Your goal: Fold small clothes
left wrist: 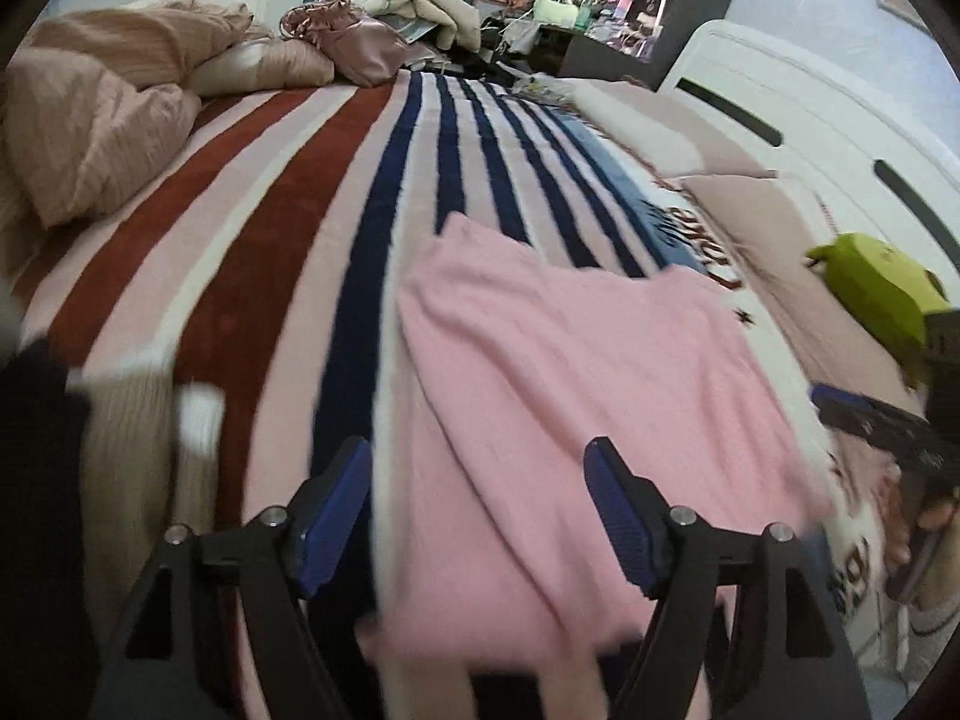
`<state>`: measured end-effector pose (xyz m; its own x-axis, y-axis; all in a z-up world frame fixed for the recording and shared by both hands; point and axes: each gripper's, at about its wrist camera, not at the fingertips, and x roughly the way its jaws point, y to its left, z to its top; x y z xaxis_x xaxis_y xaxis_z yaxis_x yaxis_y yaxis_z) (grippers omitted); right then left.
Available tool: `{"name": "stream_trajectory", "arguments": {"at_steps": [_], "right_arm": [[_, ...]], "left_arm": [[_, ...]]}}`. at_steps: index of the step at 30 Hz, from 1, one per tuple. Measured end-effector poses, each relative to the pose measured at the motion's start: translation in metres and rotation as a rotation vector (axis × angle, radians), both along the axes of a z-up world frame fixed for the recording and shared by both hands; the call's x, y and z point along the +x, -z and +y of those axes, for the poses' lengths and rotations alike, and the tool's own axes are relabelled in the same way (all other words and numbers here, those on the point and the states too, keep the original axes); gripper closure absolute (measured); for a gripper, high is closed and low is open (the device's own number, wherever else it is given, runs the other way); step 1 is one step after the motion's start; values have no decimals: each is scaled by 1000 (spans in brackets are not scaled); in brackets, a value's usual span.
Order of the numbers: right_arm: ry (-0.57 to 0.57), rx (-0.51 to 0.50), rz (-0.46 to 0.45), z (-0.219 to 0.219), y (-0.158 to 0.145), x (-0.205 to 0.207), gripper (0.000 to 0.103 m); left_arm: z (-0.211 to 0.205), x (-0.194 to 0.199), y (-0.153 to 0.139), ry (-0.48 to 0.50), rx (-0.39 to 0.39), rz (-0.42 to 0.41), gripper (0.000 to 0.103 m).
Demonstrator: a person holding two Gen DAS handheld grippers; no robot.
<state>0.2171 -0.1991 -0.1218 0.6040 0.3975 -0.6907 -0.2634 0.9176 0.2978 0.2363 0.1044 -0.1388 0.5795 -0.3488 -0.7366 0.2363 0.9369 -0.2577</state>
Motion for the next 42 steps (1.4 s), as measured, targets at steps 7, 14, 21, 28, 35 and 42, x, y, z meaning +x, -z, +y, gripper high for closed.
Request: {"name": "stream_trajectory", "arguments": {"at_steps": [7, 14, 21, 28, 35, 42], "right_arm": [[-64, -84, -14, 34, 10, -27, 94], [-56, -83, 22, 24, 23, -35, 92], [-1, -36, 73, 5, 33, -24, 92], [-1, -47, 79, 6, 38, -23, 92], [-5, -73, 99, 7, 47, -22, 92], [18, -123, 134, 6, 53, -22, 94]], "left_arm": [[5, -63, 19, -45, -58, 25, 19], [13, -30, 43, -54, 82, 36, 89], [-1, -17, 49, 95, 23, 34, 62], [-29, -13, 51, 91, 185, -8, 98], [-9, -39, 43, -47, 247, -100, 100], [6, -41, 57, -131, 293, -73, 100]]}}
